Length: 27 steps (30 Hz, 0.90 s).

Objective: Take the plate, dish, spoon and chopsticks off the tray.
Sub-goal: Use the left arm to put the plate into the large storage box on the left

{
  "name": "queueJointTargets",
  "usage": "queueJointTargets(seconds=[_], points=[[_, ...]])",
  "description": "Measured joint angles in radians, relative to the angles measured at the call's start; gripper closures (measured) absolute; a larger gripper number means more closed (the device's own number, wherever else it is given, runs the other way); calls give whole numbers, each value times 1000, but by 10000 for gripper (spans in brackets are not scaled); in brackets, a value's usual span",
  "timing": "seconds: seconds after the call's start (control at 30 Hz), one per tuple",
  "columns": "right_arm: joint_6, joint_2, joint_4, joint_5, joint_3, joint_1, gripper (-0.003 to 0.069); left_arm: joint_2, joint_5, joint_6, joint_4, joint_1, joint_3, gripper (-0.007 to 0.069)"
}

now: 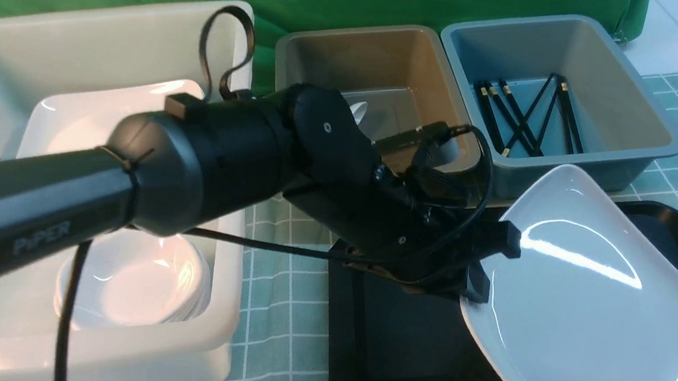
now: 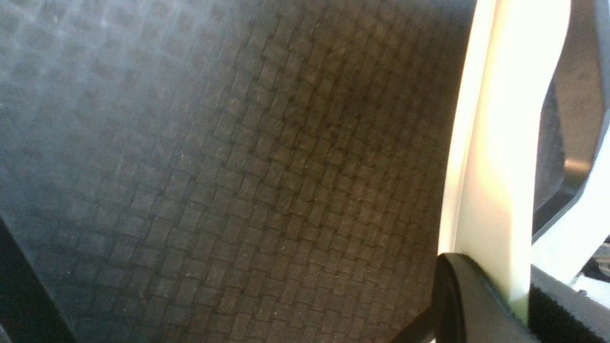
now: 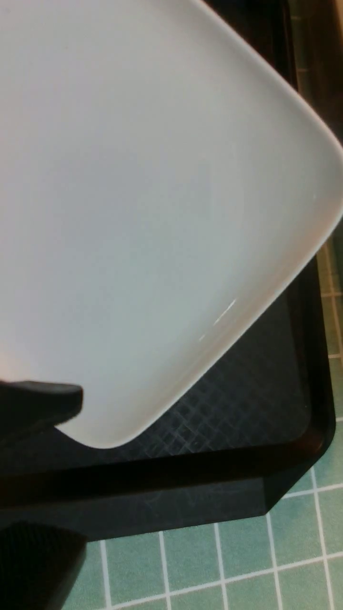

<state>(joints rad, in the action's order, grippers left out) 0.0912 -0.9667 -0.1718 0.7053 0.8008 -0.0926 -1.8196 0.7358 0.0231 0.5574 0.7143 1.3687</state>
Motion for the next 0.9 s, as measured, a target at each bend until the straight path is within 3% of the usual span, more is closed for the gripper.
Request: queueJointTargets(seconds=[0.27,0.9], points=[[0,1,0,0,0,0,286,5,19,0,8,-65,-2,603],[-1,30,-1,-22,0,0,286,61,106,6,-9,-107,97,596]])
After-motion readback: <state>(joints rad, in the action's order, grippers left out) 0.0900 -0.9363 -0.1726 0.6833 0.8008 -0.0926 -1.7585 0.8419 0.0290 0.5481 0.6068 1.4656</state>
